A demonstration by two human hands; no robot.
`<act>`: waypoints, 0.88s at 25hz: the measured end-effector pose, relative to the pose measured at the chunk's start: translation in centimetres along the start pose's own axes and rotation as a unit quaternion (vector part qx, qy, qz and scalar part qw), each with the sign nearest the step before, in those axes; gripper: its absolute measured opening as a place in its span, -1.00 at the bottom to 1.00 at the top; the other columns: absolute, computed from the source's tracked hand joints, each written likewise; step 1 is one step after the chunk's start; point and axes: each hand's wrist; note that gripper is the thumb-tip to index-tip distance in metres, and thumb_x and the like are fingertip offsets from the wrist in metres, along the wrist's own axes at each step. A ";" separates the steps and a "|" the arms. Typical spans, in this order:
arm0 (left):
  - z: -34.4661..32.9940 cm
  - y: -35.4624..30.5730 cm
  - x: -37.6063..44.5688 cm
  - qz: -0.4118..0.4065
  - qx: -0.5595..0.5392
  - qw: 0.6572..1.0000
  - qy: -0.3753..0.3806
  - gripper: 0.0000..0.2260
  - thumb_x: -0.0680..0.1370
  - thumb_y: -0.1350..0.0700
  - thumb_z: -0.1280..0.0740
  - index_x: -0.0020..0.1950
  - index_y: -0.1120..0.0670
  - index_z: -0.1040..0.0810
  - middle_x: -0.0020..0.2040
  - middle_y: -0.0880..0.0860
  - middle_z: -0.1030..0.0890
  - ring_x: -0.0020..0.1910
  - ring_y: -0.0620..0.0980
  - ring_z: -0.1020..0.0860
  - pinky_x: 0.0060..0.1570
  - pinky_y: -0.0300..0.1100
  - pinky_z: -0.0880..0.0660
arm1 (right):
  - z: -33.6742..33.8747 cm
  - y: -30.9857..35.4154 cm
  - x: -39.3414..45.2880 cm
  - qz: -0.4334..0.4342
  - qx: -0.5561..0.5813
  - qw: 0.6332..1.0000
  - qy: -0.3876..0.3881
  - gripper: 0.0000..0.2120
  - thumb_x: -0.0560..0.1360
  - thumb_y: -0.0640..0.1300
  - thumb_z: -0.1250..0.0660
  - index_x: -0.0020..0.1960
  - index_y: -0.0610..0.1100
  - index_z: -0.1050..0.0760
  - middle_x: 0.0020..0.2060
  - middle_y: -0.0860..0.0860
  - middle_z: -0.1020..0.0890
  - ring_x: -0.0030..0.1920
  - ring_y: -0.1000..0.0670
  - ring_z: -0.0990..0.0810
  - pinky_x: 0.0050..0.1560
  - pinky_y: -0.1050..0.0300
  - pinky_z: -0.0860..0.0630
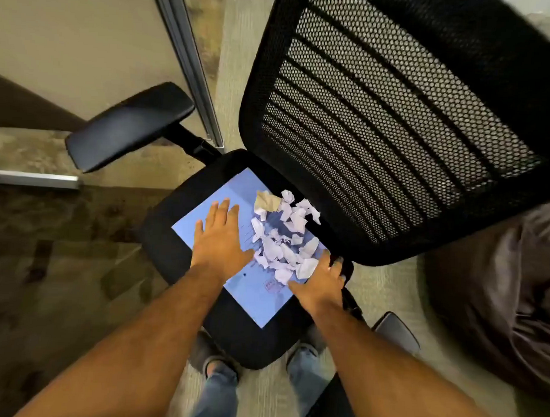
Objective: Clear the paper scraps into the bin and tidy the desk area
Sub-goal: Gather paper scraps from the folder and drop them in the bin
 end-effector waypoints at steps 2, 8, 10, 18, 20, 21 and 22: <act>-1.6 0.3 3.2 -0.017 0.017 1.000 0.020 0.04 0.45 -0.32 -0.47 0.70 0.03 0.04 0.73 0.07 0.11 0.70 0.14 0.17 0.61 0.29 0.00 | -1.5 -0.3 2.0 -0.050 -0.045 0.997 -0.028 0.30 0.28 0.32 -0.60 0.68 0.02 0.20 0.68 -0.18 0.12 0.64 -0.39 0.02 0.44 -0.46 -0.32; -5.8 0.3 9.6 -0.205 0.135 0.965 0.097 0.19 0.26 -0.34 -0.60 0.69 -0.23 0.08 0.72 0.05 0.25 0.68 0.22 0.27 0.53 0.45 0.15 | -5.4 -1.7 6.2 0.021 -0.068 0.997 -0.032 0.51 0.11 0.48 -0.59 0.68 0.01 0.30 0.67 -0.27 0.15 0.65 -0.37 0.16 0.56 -0.42 -0.11; -6.8 -0.1 10.6 -0.217 0.156 0.958 0.107 0.19 0.23 -0.37 -0.60 0.68 -0.25 0.04 0.72 0.05 0.25 0.67 0.24 0.29 0.50 0.49 0.17 | -6.4 -2.1 6.5 0.072 -0.077 0.992 -0.065 0.50 0.11 0.51 -0.56 0.69 -0.01 0.27 0.65 -0.33 0.12 0.66 -0.34 0.13 0.60 -0.32 -0.06; -9.1 -0.7 10.8 -0.146 0.091 0.978 0.120 -0.08 0.26 -0.31 -0.60 0.57 -0.33 -0.29 0.70 0.04 0.00 0.68 0.26 0.14 0.43 0.60 -0.03 | -7.5 -0.3 9.0 0.186 -0.094 0.970 -0.125 0.51 0.09 0.46 -0.60 0.68 -0.01 0.26 0.68 -0.21 0.18 0.66 -0.34 0.12 0.61 -0.24 -0.01; -9.7 -0.3 10.1 -0.143 0.080 0.982 0.090 -0.15 0.30 -0.31 -0.58 0.55 -0.28 -0.37 0.67 0.02 -0.16 0.68 0.20 0.01 0.47 0.53 -0.11 | -7.8 0.0 9.4 0.214 -0.119 0.962 -0.122 0.45 0.14 0.49 -0.55 0.68 0.00 0.26 0.69 -0.15 0.17 0.68 -0.28 0.16 0.59 -0.27 -0.02; -9.9 -0.1 9.6 -0.143 0.075 0.984 0.071 -0.20 0.33 -0.29 -0.57 0.53 -0.25 -0.40 0.64 0.00 -0.23 0.66 0.17 -0.06 0.48 0.46 -0.17 | -7.9 0.1 9.5 0.231 -0.131 0.957 -0.117 0.41 0.19 0.50 -0.52 0.68 0.01 0.25 0.69 -0.13 0.17 0.68 -0.25 0.19 0.60 -0.27 -0.02; -10.1 0.2 9.1 -0.141 0.067 0.986 0.054 -0.26 0.36 -0.27 -0.56 0.51 -0.22 -0.44 0.61 -0.02 -0.31 0.63 0.15 -0.14 0.47 0.37 -0.25 | -8.1 0.3 9.6 0.249 -0.141 0.953 -0.105 0.36 0.23 0.51 -0.49 0.69 0.00 0.24 0.70 -0.12 0.16 0.68 -0.22 0.20 0.60 -0.27 -0.02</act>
Point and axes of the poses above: each hand's wrist, its own x-axis towards the middle knuckle, its own z-axis out of the back of the hand, y = z × x
